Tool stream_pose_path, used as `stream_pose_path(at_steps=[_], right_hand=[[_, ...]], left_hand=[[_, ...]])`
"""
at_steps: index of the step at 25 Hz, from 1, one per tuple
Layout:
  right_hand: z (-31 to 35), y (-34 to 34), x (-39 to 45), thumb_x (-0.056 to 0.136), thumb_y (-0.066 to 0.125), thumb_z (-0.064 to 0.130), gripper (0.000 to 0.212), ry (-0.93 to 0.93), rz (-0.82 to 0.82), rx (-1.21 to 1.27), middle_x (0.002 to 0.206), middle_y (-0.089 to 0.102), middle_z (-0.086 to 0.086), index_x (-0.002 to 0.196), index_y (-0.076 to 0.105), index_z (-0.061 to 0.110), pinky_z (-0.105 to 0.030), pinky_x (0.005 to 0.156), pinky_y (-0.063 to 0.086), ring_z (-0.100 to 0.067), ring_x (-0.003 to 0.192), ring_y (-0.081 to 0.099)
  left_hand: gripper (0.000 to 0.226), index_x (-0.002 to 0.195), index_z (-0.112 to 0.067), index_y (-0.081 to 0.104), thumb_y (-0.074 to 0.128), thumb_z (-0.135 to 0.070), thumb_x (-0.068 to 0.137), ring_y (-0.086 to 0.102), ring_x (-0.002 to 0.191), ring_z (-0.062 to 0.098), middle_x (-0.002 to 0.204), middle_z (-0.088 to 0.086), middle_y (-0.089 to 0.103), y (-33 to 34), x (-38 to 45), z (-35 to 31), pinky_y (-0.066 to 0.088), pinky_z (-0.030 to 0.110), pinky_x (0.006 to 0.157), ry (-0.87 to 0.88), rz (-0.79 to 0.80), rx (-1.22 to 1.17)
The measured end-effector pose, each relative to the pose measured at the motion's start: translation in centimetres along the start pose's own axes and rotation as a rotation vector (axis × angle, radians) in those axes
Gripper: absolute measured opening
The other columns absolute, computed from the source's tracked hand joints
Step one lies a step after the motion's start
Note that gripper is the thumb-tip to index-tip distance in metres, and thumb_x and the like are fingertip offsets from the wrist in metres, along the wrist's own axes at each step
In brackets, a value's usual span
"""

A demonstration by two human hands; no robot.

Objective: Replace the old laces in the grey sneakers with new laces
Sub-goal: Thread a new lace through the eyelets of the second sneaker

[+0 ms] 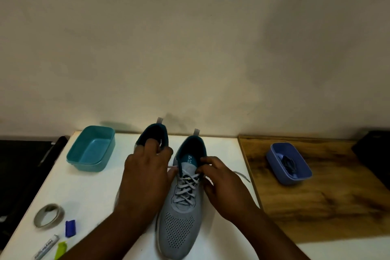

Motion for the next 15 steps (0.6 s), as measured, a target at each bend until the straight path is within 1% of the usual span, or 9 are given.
stream_pose_path(at_steps=[1,3,5,7,9,10,12,13,15], right_hand=[[-0.1,0.1,0.0,0.098,0.063,0.023,0.026,0.021,-0.039,-0.001,0.15,0.04,0.016,0.12,0.06,0.036,-0.025,0.088,0.056,-0.006,0.114,0.058],[-0.6,0.3,0.1,0.098,0.062,0.022,0.023,0.078,-0.092,0.031,0.151,0.036,0.018,0.116,0.06,0.038,-0.026,0.084,0.058,-0.006,0.111,0.059],[-0.6,0.7,0.1,0.098,0.062,0.021,0.026,0.107,-0.122,0.098,0.146,0.04,0.019,0.118,0.059,0.038,-0.027,0.089,0.057,-0.005,0.114,0.058],[-0.3,1.3,0.0,0.099,0.061,0.023,0.035,0.132,-0.166,0.203,0.136,0.049,0.019,0.13,0.055,0.038,-0.025,0.095,0.054,-0.002,0.116,0.056],[-0.2,1.4,0.0,0.101,0.061,0.025,0.041,0.185,-0.191,0.293,0.126,0.056,0.021,0.138,0.05,0.037,-0.02,0.095,0.051,0.001,0.114,0.057],[-0.3,1.3,0.1,0.101,0.062,0.025,0.036,0.196,-0.189,0.303,0.12,0.059,0.022,0.134,0.054,0.036,-0.018,0.093,0.051,0.003,0.111,0.058],[-1.3,0.5,0.5,0.099,0.064,0.022,0.015,0.163,-0.245,0.215,0.101,0.064,0.019,0.109,0.065,0.032,-0.02,0.082,0.051,0.001,0.096,0.061],[-2.0,-0.1,0.6,0.099,0.065,0.02,0.01,0.15,-0.292,0.176,0.091,0.064,0.017,0.097,0.068,0.029,-0.019,0.075,0.048,0.0,0.088,0.06],[-3.1,-1.2,0.9,0.098,0.067,0.02,0.014,0.163,-0.363,0.14,0.08,0.063,0.015,0.086,0.068,0.026,-0.013,0.067,0.04,-0.002,0.079,0.059]], left_hand=[[0.027,0.107,-0.027,0.068,0.07,-0.044,0.086,0.055,0.096,0.024,0.108,0.002,0.061,0.3,0.0,-0.5,0.047,0.04,0.077,0.034,-0.019,0.019],[0.015,0.092,-0.027,0.072,0.073,-0.04,0.084,0.058,0.09,0.024,0.092,-0.002,0.067,1.2,-0.5,-1.5,0.046,0.043,0.076,0.109,0.016,0.018],[0.011,0.081,-0.026,0.068,0.072,-0.036,0.085,0.06,0.078,0.022,0.077,-0.004,0.068,1.8,-0.6,-1.8,0.048,0.04,0.072,0.156,0.06,-0.035],[0.013,0.081,-0.027,0.065,0.064,-0.033,0.092,0.059,0.072,0.015,0.074,-0.007,0.066,2.0,-0.4,-1.6,0.049,0.034,0.068,0.12,0.104,-0.174],[0.016,0.085,-0.028,0.063,0.056,-0.033,0.098,0.057,0.07,0.006,0.076,-0.01,0.063,2.1,-0.9,-1.8,0.047,0.026,0.066,0.043,0.155,-0.361],[0.016,0.085,-0.029,0.06,0.053,-0.032,0.1,0.056,0.069,0.003,0.076,-0.011,0.062,2.1,-1.0,-1.9,0.045,0.023,0.065,0.01,0.16,-0.427],[0.018,0.083,-0.029,0.056,0.051,-0.032,0.101,0.056,0.068,0.001,0.075,-0.011,0.06,1.9,-0.8,-1.2,0.045,0.023,0.063,-0.062,0.164,-0.482],[0.019,0.083,-0.029,0.055,0.05,-0.032,0.101,0.056,0.068,0.002,0.074,-0.01,0.06,1.8,-0.4,-0.5,0.047,0.026,0.063,-0.094,0.167,-0.473],[0.018,0.085,-0.028,0.056,0.05,-0.035,0.1,0.057,0.067,0.004,0.074,-0.008,0.062,1.6,0.5,0.9,0.051,0.031,0.065,-0.109,0.179,-0.408]])
Point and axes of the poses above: each hand's wrist, its own x-axis towards the middle knuckle, its own y-axis out of the palm, z = x × y, the point moved 3 cm from there along x, towards the middle knuckle
